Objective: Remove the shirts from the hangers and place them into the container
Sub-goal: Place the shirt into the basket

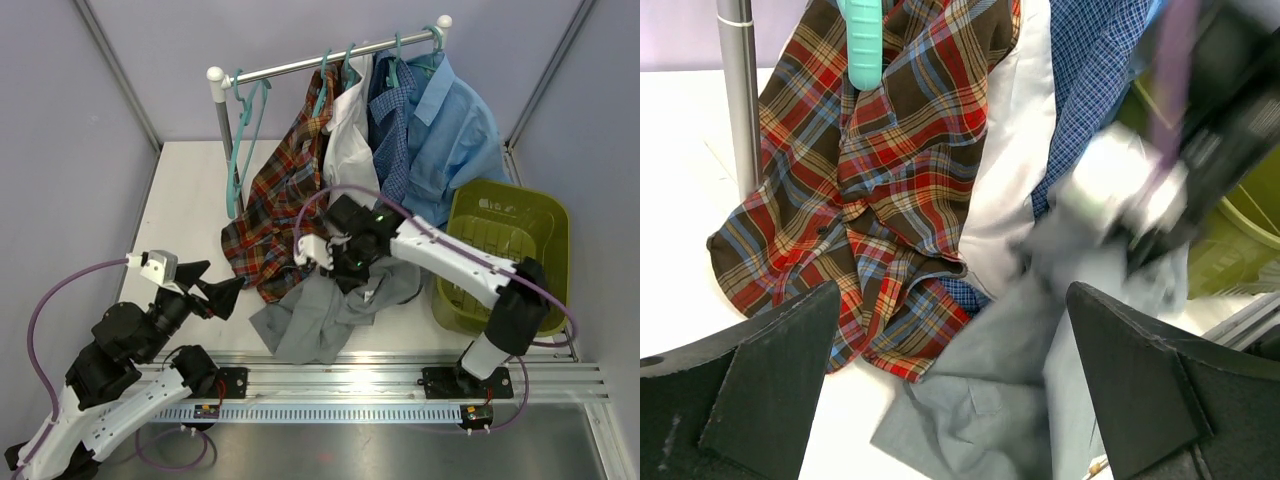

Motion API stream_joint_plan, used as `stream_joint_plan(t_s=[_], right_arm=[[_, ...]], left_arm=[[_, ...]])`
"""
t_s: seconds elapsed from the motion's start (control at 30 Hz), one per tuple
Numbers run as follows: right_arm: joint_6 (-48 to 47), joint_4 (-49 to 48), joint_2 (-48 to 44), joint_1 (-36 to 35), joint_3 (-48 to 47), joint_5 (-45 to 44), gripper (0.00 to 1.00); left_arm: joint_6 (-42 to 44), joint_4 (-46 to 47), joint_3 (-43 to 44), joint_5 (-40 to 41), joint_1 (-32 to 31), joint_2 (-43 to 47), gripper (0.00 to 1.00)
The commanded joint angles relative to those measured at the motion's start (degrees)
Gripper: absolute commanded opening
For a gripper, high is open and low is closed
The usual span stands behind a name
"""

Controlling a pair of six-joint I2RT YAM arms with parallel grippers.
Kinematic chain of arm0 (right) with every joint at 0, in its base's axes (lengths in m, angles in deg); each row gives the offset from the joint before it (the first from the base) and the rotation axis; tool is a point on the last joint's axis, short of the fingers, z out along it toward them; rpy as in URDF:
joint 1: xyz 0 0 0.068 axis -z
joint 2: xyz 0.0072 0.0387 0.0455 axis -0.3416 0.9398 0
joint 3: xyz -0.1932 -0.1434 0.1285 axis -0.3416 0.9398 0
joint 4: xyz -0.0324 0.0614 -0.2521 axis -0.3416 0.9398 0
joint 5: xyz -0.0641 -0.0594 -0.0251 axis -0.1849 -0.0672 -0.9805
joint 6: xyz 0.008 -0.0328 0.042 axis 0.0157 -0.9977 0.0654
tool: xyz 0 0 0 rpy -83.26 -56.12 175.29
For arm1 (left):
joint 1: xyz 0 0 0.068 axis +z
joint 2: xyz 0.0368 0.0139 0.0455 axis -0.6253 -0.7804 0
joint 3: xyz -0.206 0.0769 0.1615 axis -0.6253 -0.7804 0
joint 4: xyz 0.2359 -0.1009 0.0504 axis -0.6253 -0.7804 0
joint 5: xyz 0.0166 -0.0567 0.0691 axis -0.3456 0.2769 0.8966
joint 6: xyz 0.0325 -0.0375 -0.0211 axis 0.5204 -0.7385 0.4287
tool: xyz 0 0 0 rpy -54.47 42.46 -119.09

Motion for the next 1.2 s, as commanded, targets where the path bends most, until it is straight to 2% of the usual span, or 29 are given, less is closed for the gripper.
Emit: stream_joint_plan(t_s=[0.0,0.2,0.23,0.3,0.43,0.57,0.87,1.17], right_arm=[[-4.8,7.8,-7.4,9.0,-10.0,7.2,0.00],[-3.0,10.2,-13.9,18.6,-21.5,12.4,0.00],[-2.2,9.7,-15.1,22.4,-23.5,13.7,0.00],[1.5,7.7,-16.5,26.6,-29.1,15.1,0.00],[12.7,-3.1,-19.8,37.3,-36.0,12.0,0.00],[21.7,-6.8,-19.2,42.4,-44.8,8.1,0.00],[30.6,-14.2,-15.5,48.6,-62.5,-6.3,0.00],[32.5,-16.6,-12.8,50.9,-73.6,-18.2,0.00]], left_arm=[[-0.6,2.9,-0.4,0.0,0.1,-0.5,0.99],[0.3,4.1,0.7,-0.5,0.1,-4.2,0.99],[0.5,4.2,1.0,-0.6,0.0,-4.5,0.99],[0.8,4.6,1.8,-0.6,0.1,-5.3,0.99],[0.8,5.2,2.4,-0.8,0.1,-6.1,0.99],[0.6,5.5,2.5,-1.2,0.1,-6.1,0.99],[1.1,5.4,2.6,-1.5,0.1,-6.7,0.99],[2.4,5.2,3.7,-1.5,0.1,-10.0,0.99]])
